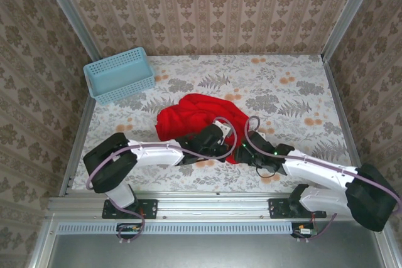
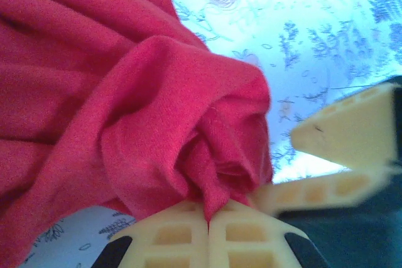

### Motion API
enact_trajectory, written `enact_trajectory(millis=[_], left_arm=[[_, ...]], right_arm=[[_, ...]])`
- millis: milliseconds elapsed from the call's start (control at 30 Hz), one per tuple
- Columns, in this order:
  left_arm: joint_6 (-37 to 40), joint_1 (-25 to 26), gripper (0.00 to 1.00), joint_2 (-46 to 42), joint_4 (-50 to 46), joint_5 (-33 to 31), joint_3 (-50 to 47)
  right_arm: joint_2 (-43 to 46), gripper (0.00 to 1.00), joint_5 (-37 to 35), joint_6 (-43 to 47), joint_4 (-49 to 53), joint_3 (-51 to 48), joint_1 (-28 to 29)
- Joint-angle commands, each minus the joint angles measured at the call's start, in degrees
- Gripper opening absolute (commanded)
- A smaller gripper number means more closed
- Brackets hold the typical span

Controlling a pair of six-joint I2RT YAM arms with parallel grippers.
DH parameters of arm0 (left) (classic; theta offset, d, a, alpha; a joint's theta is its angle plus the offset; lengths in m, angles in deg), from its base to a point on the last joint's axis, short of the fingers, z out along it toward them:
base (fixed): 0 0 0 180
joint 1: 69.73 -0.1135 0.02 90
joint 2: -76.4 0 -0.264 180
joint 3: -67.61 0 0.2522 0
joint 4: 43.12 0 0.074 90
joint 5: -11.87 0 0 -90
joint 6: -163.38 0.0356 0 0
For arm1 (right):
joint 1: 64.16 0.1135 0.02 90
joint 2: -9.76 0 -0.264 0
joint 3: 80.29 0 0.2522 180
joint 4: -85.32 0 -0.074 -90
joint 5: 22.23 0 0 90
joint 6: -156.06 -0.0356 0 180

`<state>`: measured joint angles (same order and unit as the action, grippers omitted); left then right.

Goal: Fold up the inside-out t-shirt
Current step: Turn the T-shirt inside out at the center of the table.

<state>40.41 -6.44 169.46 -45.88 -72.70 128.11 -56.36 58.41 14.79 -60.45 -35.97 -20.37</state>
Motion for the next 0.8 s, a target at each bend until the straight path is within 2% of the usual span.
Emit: enact_trajectory(millis=[0,133,233,367,567,767], left_arm=[[0.2,0.5,0.00,-3.7,4.8,1.9,-2.3],[0.3,0.5,0.00,-5.1,5.2,1.6,-3.1],[0.2,0.4,0.00,-5.5,4.4,-0.3,-3.3],[0.8,0.3,0.00,-4.5,0.9,-2.7,-1.7],[1.5,0.3,0.00,-3.1,-1.6,-4.9,0.2],[1.5,0.3,0.00,-3.2,-1.8,-4.8,0.3]], right_arm=[[-2.8,0.72,-4.7,-1.1,0.6,3.5,0.4],[-5.4,0.73,-6.0,-1.9,0.8,5.1,0.6],[-6.3,0.63,-9.2,-3.3,5.9,6.3,0.7],[-3.1,0.54,-12.3,-4.6,12.8,6.1,2.0],[1.2,0.45,-11.0,-8.3,18.1,2.9,2.2],[5.1,0.31,-10.7,-9.5,20.9,1.6,2.0]])
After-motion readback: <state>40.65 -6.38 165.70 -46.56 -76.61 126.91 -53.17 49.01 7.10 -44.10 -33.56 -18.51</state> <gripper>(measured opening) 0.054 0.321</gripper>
